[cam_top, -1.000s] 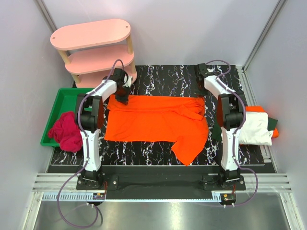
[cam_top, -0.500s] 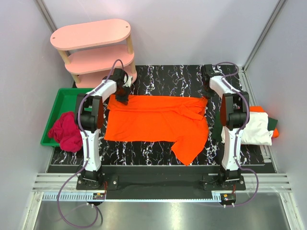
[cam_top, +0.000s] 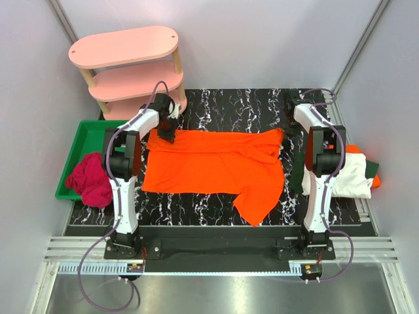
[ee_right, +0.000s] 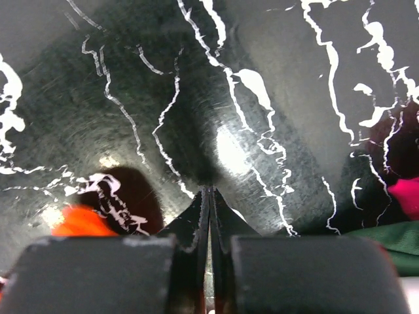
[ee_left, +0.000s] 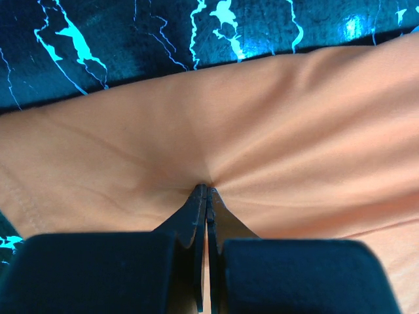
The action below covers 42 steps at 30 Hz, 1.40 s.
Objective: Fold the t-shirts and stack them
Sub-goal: Fold the flattened tshirt in 1/3 of the way
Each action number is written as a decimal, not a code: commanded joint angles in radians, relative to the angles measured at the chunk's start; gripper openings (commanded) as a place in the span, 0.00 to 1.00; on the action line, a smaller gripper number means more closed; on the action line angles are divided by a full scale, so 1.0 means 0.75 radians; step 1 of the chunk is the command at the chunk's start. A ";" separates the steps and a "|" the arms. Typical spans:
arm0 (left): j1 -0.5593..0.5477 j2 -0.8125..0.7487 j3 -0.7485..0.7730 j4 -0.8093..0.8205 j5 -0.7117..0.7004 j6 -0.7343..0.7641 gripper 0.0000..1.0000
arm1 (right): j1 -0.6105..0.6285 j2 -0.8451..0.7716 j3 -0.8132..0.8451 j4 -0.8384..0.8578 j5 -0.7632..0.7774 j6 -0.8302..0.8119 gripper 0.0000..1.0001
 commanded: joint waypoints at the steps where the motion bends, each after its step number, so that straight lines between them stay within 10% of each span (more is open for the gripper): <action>1: 0.019 -0.005 -0.030 -0.021 -0.041 -0.002 0.00 | -0.013 -0.101 0.003 0.052 0.035 0.013 0.12; 7: 0.019 -0.043 -0.036 -0.015 0.045 0.013 0.26 | 0.012 -0.257 -0.066 0.196 0.005 -0.050 0.52; 20: 0.001 -0.133 -0.102 0.008 0.086 -0.004 0.28 | 0.286 -0.363 -0.201 0.257 -0.323 -0.014 0.23; 42: 0.000 -0.189 -0.300 0.053 0.025 0.019 0.29 | 0.337 -0.218 -0.396 0.214 -0.253 0.052 0.30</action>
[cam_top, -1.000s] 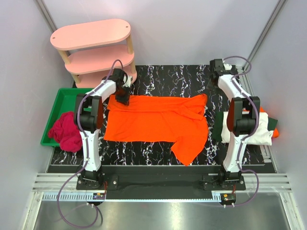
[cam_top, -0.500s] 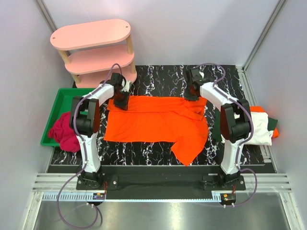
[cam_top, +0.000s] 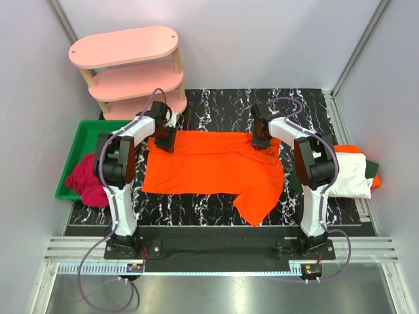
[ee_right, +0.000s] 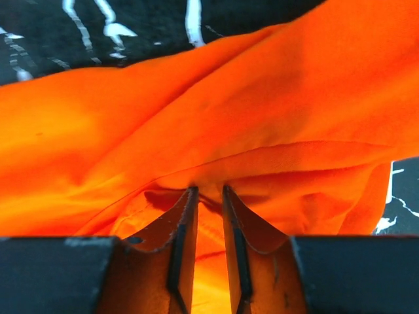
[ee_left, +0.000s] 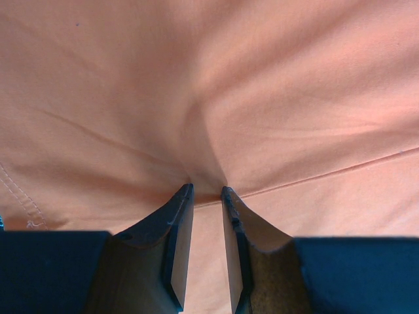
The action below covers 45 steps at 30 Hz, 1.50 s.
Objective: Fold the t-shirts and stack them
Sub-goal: Fold the flattened tshirt in 1/3 of the way
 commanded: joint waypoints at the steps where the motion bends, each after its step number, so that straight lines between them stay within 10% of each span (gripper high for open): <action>1: 0.002 0.014 -0.005 0.013 -0.021 0.003 0.29 | -0.044 0.030 -0.004 -0.032 0.041 0.040 0.30; 21: 0.006 0.094 0.100 -0.010 -0.035 0.003 0.29 | -0.188 0.218 0.211 -0.106 0.047 -0.004 0.36; 29: 0.002 -0.241 0.014 0.095 0.000 -0.016 0.32 | -0.102 -0.102 0.115 0.003 0.127 -0.080 0.88; 36: -0.043 -0.601 -0.252 0.099 -0.041 0.004 0.34 | -0.006 -0.428 -0.171 -0.020 0.168 -0.074 0.95; 45: -0.088 -1.065 -0.726 0.150 -0.088 0.076 0.99 | 0.135 -0.867 -0.681 -0.085 0.217 0.091 0.88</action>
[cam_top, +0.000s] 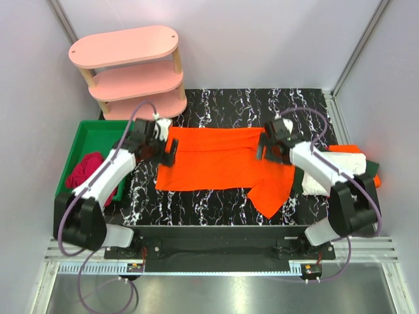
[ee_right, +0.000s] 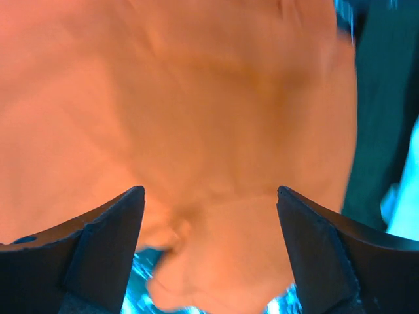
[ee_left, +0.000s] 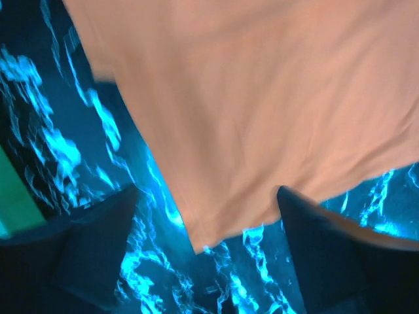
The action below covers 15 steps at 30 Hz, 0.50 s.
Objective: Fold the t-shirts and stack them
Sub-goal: Fold the flattened tshirt in 1/3 of the way, then grap the side of the flattened tshirt closest away from the robot with both arms
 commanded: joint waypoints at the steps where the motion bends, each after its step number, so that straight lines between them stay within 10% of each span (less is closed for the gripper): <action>1: 0.008 -0.247 -0.170 0.046 -0.036 0.045 0.99 | 0.073 -0.213 -0.175 -0.101 0.080 0.126 0.88; 8: 0.000 -0.260 -0.190 -0.056 0.011 0.037 0.99 | 0.179 -0.435 -0.304 -0.240 0.121 0.267 0.80; 15: -0.009 -0.064 -0.131 -0.162 0.187 -0.065 0.29 | 0.298 -0.535 -0.335 -0.381 0.178 0.367 0.76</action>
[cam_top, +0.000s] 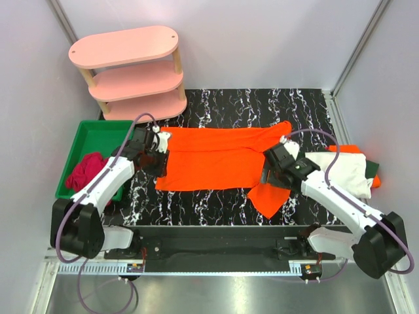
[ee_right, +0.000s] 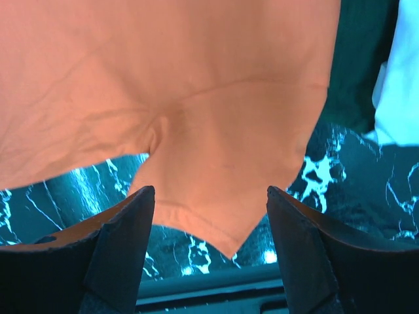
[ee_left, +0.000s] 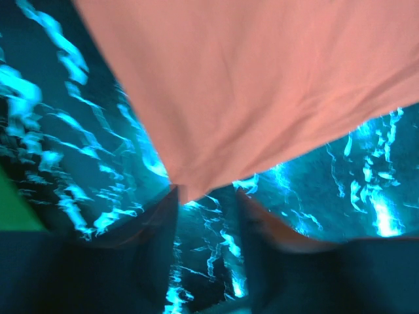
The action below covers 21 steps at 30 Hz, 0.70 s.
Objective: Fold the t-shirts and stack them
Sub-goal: Grap the side of the flattened tshirt closest away from the robot with both arms
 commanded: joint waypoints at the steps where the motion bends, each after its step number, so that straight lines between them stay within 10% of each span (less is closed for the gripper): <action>1: -0.012 0.128 0.064 -0.049 0.133 -0.085 0.23 | 0.092 -0.058 -0.014 -0.133 0.084 0.152 0.76; 21: -0.042 0.302 0.214 -0.111 0.121 -0.097 0.22 | 0.648 0.171 -0.075 -0.422 0.074 1.001 0.68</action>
